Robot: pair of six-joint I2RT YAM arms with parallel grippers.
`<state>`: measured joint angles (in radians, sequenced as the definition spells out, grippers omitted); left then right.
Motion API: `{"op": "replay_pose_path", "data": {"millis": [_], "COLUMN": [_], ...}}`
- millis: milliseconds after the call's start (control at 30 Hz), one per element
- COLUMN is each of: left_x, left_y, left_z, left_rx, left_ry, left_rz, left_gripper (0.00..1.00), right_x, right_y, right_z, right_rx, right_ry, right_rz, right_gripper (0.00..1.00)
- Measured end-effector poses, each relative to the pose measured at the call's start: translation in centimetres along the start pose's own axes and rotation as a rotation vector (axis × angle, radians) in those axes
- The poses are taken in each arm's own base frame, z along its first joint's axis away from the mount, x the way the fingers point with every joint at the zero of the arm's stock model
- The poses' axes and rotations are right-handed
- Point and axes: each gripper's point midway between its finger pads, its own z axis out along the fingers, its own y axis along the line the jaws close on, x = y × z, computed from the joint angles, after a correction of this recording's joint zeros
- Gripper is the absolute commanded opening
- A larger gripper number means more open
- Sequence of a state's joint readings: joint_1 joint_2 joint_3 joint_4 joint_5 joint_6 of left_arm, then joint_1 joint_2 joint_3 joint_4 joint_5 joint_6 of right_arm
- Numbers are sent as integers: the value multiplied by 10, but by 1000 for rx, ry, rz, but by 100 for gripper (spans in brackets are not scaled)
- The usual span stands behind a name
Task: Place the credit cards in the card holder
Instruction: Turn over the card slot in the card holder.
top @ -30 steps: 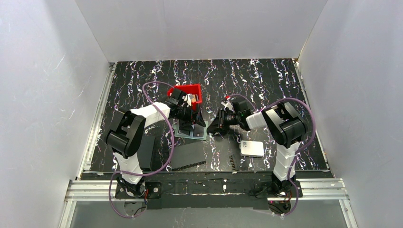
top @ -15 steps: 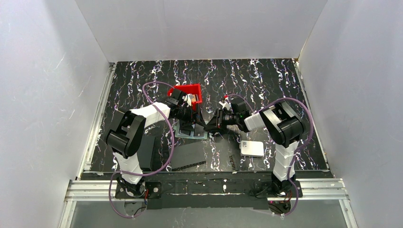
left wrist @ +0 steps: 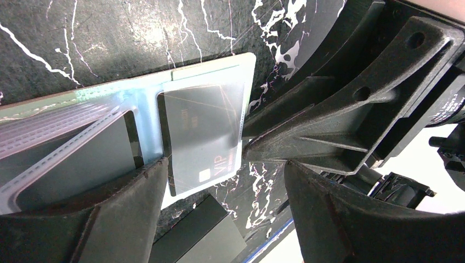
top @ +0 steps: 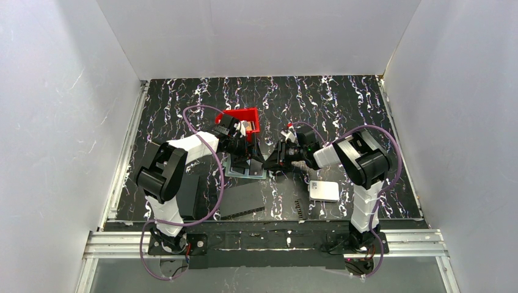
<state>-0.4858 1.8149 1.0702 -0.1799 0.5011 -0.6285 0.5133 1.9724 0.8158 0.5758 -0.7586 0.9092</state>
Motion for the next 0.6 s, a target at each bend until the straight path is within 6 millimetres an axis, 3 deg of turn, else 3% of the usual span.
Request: {"op": "replay_pose_path", "data": {"millis": [300, 600], "left_x": [0, 0], "left_y": [0, 0], "left_z": [0, 0], "left_rx": [1, 3], "left_ry": [0, 2], "left_rz": [-1, -2], "left_gripper": [76, 76], "right_x": [3, 4], "right_y": [5, 7], "right_z": [6, 3], "right_rx": [-1, 23], "right_ry": [8, 3], "right_rz": [-16, -26], "right_gripper": [27, 35]}}
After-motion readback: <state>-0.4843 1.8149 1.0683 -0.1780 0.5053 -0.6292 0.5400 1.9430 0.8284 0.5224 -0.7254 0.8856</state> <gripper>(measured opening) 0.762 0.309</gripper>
